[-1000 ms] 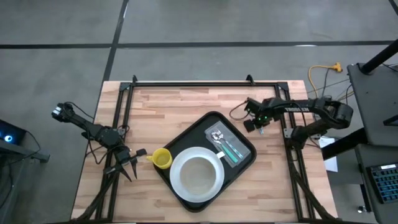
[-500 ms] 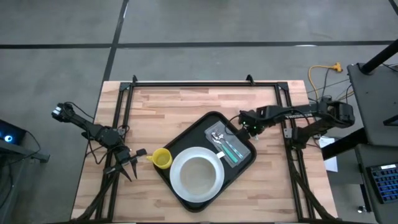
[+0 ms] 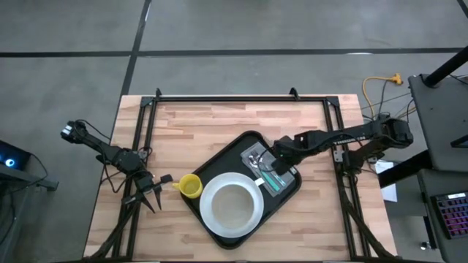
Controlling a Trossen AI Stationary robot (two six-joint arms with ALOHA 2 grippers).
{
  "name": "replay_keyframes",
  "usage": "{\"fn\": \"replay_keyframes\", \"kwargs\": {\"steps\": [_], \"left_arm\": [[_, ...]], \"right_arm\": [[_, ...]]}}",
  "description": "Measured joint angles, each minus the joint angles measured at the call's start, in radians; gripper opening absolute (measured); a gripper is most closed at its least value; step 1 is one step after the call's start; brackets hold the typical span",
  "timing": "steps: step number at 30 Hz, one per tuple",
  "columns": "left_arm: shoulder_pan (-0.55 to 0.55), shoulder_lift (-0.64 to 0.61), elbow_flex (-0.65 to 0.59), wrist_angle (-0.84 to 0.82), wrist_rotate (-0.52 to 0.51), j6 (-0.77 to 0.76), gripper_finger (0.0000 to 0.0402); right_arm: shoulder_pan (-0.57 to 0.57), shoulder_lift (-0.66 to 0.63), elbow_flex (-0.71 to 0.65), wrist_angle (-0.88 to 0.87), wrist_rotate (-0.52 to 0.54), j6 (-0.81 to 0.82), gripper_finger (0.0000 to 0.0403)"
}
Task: Set up tray
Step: Put the blue knife on the gray napkin to the right of the blue fork
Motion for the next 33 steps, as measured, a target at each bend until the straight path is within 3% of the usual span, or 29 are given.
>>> {"fn": "replay_keyframes", "kwargs": {"steps": [12,33], "left_arm": [[0.000,0.000,0.000,0.000,0.005,0.000,0.0088],[0.000,0.002,0.000,0.000,0.004,0.000,0.0088]], "right_arm": [[0.081,0.161,0.125,-0.056,-0.005,-0.014,0.0019],[0.086,0.258,0.120,-0.017,-0.002,0.009,0.0019]]}}
